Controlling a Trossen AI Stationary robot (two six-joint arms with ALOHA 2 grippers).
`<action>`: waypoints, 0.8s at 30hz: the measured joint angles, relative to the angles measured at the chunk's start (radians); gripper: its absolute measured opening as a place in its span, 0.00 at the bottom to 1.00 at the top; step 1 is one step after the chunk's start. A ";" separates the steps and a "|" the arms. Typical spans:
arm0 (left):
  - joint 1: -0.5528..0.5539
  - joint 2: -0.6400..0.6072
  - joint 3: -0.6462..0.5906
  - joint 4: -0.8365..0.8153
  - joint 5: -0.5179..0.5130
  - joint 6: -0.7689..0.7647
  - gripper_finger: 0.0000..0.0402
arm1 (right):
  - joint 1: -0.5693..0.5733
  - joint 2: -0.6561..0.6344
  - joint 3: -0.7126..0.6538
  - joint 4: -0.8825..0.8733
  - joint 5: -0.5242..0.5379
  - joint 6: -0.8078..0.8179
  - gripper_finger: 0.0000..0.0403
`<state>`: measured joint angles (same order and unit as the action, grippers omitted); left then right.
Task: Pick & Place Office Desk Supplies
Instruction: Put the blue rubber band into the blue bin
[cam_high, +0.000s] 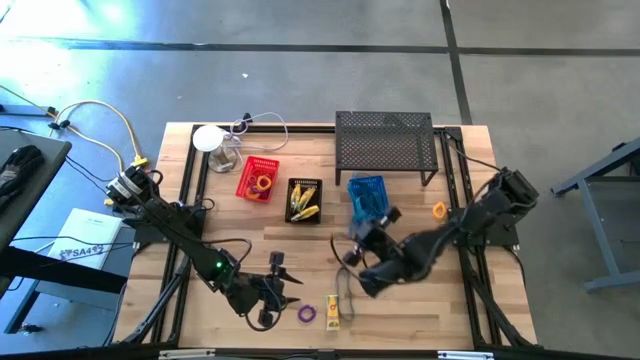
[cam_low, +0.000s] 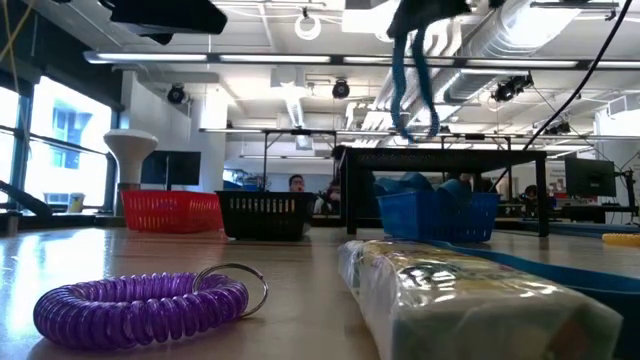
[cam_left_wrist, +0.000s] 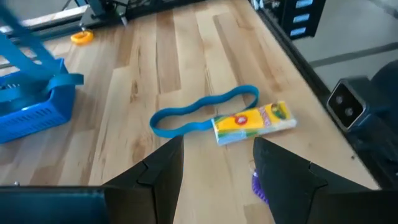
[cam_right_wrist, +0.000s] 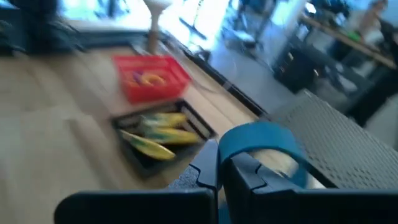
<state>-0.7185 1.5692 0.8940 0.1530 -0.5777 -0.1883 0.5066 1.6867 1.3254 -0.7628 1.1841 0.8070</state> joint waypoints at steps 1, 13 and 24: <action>0.000 0.000 0.000 -0.011 0.000 0.000 0.46 | -0.026 0.006 0.001 -0.023 -0.011 0.026 0.01; 0.000 0.000 0.001 -0.082 0.001 -0.051 0.46 | -0.197 0.077 -0.091 -0.244 -0.173 0.444 0.01; 0.001 0.000 0.000 -0.095 0.001 -0.056 0.46 | -0.294 0.144 -0.265 -0.063 -0.449 0.465 0.01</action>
<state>-0.7174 1.5692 0.8945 0.0583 -0.5769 -0.2447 0.2127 1.8310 1.0607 -0.8263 0.7355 1.2717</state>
